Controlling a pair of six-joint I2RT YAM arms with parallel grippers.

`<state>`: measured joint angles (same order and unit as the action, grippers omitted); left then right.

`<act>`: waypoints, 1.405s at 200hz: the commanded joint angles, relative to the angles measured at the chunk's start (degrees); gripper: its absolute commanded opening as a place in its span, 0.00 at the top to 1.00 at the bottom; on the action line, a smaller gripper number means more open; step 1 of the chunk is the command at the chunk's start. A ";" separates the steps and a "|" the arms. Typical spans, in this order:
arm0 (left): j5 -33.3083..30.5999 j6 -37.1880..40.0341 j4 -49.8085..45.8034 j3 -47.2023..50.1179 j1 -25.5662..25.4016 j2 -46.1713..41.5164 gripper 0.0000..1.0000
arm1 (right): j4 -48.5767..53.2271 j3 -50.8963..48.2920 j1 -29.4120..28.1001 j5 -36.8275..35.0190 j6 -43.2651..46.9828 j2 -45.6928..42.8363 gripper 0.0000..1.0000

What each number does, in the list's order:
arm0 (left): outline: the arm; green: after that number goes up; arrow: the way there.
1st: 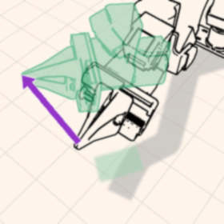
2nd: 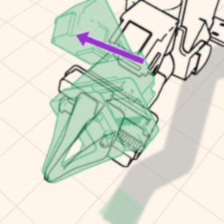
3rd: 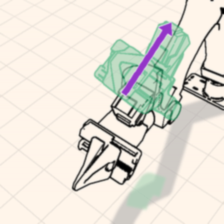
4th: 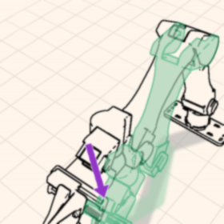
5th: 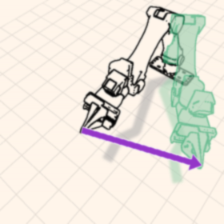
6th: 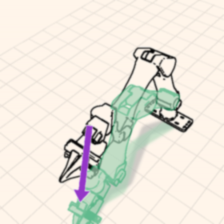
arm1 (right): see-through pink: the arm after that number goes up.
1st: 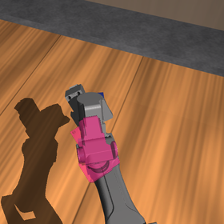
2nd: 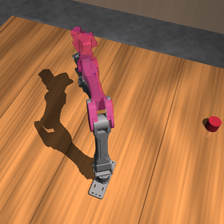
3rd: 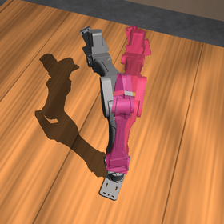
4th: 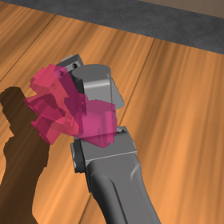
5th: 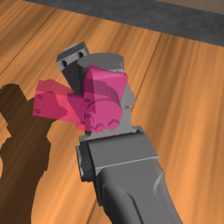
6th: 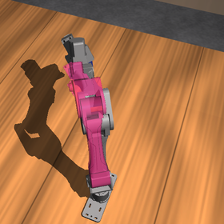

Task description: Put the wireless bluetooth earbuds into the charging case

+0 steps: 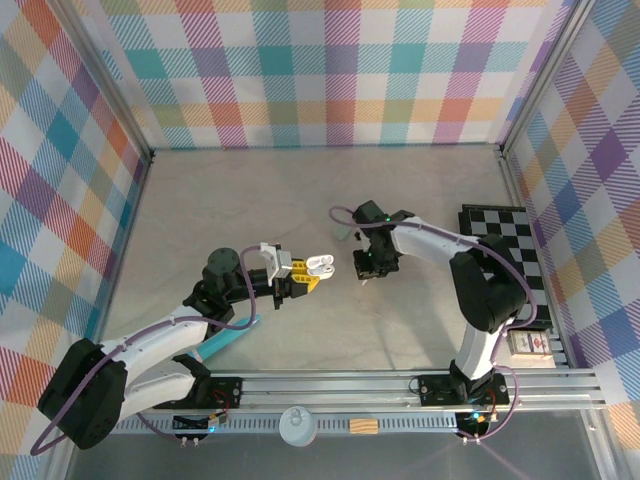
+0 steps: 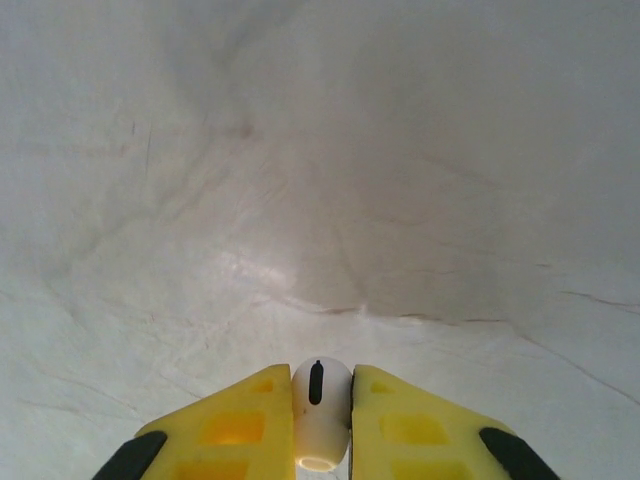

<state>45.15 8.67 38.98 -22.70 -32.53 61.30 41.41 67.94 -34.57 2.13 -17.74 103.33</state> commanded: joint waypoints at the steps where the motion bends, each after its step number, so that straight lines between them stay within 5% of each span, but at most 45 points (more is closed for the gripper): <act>1: 0.46 1.51 0.33 -1.73 0.19 -1.27 1.00 | 3.45 1.46 -1.91 1.13 7.07 3.18 0.83; 47: -0.02 2.19 -2.61 -1.47 0.19 -3.39 1.00 | 5.33 3.70 -3.14 -2.62 7.09 6.89 0.79; 73: -0.58 3.54 -5.97 -1.62 0.21 -5.50 1.00 | 6.84 5.63 -3.11 -2.13 3.42 5.82 0.64; 130: -0.46 3.90 -7.03 -1.21 0.19 -6.97 1.00 | 13.79 11.10 -3.14 -2.97 -20.78 4.01 0.48; 174: 0.00 3.75 -6.20 -0.93 0.19 -6.88 1.00 | 20.25 14.98 -2.89 1.24 -32.81 9.12 0.54; 281: 0.30 4.00 -5.87 -0.68 0.19 -6.51 1.00 | 19.62 14.46 -0.72 1.85 -29.99 13.99 0.69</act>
<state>44.38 11.66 31.59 -22.74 -32.53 55.31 59.83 82.61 -35.57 2.87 -47.57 116.62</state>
